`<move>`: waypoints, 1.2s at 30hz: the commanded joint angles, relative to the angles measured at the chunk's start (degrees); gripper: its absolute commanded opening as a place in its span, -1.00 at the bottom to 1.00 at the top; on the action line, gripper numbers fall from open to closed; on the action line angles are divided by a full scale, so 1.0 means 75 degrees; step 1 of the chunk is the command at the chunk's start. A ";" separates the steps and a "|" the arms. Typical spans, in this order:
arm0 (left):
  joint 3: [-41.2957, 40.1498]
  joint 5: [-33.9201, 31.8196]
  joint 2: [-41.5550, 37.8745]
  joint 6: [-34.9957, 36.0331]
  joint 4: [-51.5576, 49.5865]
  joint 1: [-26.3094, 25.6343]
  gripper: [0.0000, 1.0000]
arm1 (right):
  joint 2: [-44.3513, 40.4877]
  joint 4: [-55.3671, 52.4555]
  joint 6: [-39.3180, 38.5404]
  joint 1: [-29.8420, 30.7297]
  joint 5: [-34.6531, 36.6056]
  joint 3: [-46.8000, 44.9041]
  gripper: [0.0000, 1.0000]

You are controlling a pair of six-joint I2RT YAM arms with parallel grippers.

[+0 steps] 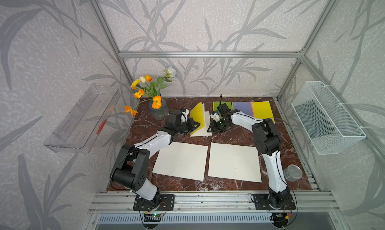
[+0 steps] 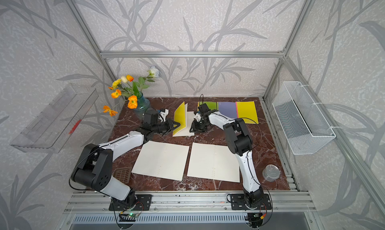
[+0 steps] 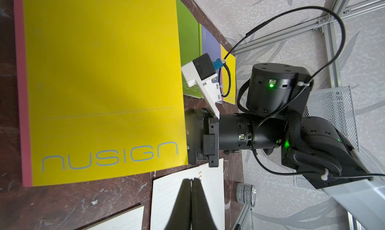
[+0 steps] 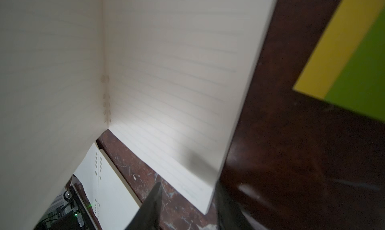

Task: Close the notebook
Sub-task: Close the notebook at the center of the board, then move the notebook to the center of the board.

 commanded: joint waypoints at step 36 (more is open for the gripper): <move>0.1126 -0.1812 0.1438 0.0721 -0.2759 0.0144 -0.14 | -0.0777 -0.0619 -0.0146 0.0021 0.0383 -0.0107 -0.13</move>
